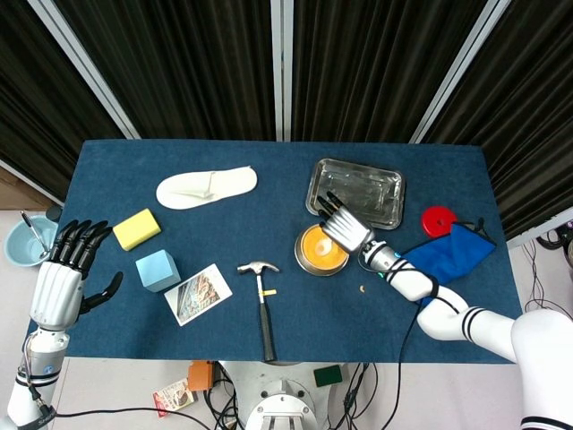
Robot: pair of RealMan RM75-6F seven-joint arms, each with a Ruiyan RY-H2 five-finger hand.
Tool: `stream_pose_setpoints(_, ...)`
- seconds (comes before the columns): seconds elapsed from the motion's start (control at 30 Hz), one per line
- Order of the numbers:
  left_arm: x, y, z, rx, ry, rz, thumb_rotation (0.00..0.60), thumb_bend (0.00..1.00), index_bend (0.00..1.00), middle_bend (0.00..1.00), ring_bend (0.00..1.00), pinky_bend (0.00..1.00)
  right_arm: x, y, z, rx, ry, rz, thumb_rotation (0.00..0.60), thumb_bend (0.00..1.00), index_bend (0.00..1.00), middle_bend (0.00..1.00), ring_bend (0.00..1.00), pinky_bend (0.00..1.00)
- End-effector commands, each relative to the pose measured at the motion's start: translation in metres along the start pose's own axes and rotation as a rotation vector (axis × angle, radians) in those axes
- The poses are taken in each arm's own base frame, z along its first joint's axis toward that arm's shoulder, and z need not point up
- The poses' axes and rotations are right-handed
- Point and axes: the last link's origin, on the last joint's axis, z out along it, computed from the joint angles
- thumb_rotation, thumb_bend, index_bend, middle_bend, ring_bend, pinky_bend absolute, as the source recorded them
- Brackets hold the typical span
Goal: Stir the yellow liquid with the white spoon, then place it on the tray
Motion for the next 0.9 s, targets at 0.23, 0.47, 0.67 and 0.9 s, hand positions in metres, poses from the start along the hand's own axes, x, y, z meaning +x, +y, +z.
stream_pose_setpoints(0.23,0.000,-0.001,-0.001,0.002,-0.001,-0.001,0.574,0.28,0.13,0.12,0.09,0.09,0.006,0.000,-0.001,0.005,0.026,-0.038,0.600,0.44,0.59,0.27,0.05,0.10)
stream_pose_setpoints(0.47,0.001,0.000,-0.002,0.000,0.001,-0.002,0.578,0.28,0.13,0.12,0.09,0.09,0.026,0.010,-0.009,0.049,0.068,-0.298,0.600,0.48,0.61,0.29,0.06,0.10)
stream_pose_setpoints(0.67,-0.002,0.001,-0.002,-0.003,-0.005,-0.007,0.579,0.28,0.13,0.12,0.09,0.09,0.045,0.011,-0.014,0.098,0.098,-0.621,0.600,0.48,0.62,0.30,0.07,0.11)
stream_pose_setpoints(0.9,-0.004,0.000,-0.007,0.009,-0.002,-0.017,0.567,0.28,0.13,0.12,0.09,0.09,0.049,0.001,-0.010,0.116,0.079,-0.808,0.600,0.48,0.62,0.30,0.08,0.13)
